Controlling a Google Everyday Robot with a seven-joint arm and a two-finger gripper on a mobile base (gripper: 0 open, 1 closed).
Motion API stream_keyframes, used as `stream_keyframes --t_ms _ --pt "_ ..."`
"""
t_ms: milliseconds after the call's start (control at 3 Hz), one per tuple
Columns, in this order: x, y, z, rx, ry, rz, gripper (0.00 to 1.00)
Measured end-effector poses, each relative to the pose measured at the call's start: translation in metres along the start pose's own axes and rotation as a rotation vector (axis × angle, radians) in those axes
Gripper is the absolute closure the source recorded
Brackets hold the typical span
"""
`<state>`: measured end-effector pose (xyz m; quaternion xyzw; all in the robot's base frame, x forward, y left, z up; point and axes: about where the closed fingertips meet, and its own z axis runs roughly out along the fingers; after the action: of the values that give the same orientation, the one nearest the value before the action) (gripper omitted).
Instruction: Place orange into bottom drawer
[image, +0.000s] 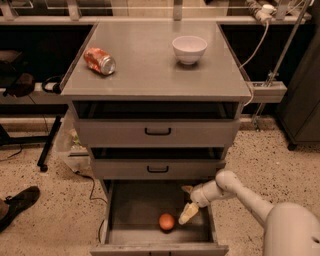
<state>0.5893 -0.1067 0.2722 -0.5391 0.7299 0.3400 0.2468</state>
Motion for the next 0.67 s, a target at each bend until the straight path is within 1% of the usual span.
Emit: stream_keyframes --t_ms 333,667 --pt "-0.013 0.025 -0.036 0.043 0.039 0.024 0.0" --pt "-0.015 0.053 -0.065 0.077 0.08 0.069 0.0"
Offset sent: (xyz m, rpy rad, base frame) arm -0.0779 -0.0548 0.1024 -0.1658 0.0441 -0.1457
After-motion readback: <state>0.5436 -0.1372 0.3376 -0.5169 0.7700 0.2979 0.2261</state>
